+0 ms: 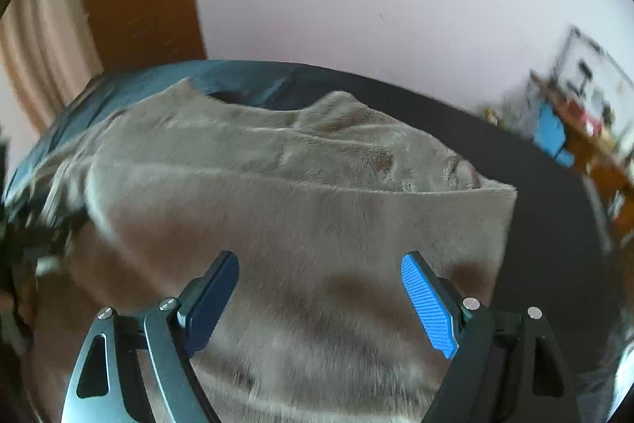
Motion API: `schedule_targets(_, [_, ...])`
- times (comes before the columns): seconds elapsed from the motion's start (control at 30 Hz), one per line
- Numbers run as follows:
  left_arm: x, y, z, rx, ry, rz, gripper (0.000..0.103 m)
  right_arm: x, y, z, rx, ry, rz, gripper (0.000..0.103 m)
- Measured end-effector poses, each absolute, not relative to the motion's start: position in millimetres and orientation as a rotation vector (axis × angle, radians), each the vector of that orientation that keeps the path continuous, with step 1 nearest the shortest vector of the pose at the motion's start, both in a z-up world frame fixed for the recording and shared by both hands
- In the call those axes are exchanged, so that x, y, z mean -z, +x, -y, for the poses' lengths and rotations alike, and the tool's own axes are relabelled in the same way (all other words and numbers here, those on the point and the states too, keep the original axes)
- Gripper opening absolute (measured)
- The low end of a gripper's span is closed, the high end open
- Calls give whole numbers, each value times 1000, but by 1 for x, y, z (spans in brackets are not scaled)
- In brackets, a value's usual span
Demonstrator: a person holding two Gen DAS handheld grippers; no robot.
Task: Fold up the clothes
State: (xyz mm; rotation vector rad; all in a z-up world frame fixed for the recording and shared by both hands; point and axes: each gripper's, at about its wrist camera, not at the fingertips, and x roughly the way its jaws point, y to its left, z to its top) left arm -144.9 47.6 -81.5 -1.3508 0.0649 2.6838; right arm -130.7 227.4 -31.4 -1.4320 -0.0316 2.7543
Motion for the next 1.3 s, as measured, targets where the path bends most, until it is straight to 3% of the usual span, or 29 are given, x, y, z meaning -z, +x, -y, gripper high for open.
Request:
schedule_targets(0.17, [83, -147, -47, -2681, -1352, -67, 102, 65, -158, -258, -2670, -1492, -114, 86])
schedule_targets(0.3, [83, -147, -47, -2683, -1354, -71, 102, 72, -157, -257, -2683, -1463, -47, 90])
schedule_targets(0.7, [82, -144, -48, -2684, -1354, -74, 102, 45, -117, -231, -2736, -1393, -125, 91])
schedule_targets(0.83, [82, -144, -48, -2684, -1355, -73, 102, 32, -66, -172, -2899, -1422, -34, 91])
schedule_targets(1.07, [81, -144, -47, -2680, -1362, -68, 102, 69, -16, -111, -2929, -1565, 80, 91])
schedule_targets(1.3, [66, -135, -35, -2643, -1452, -6, 102, 90, -6, -104, -2945, -1505, 174, 102])
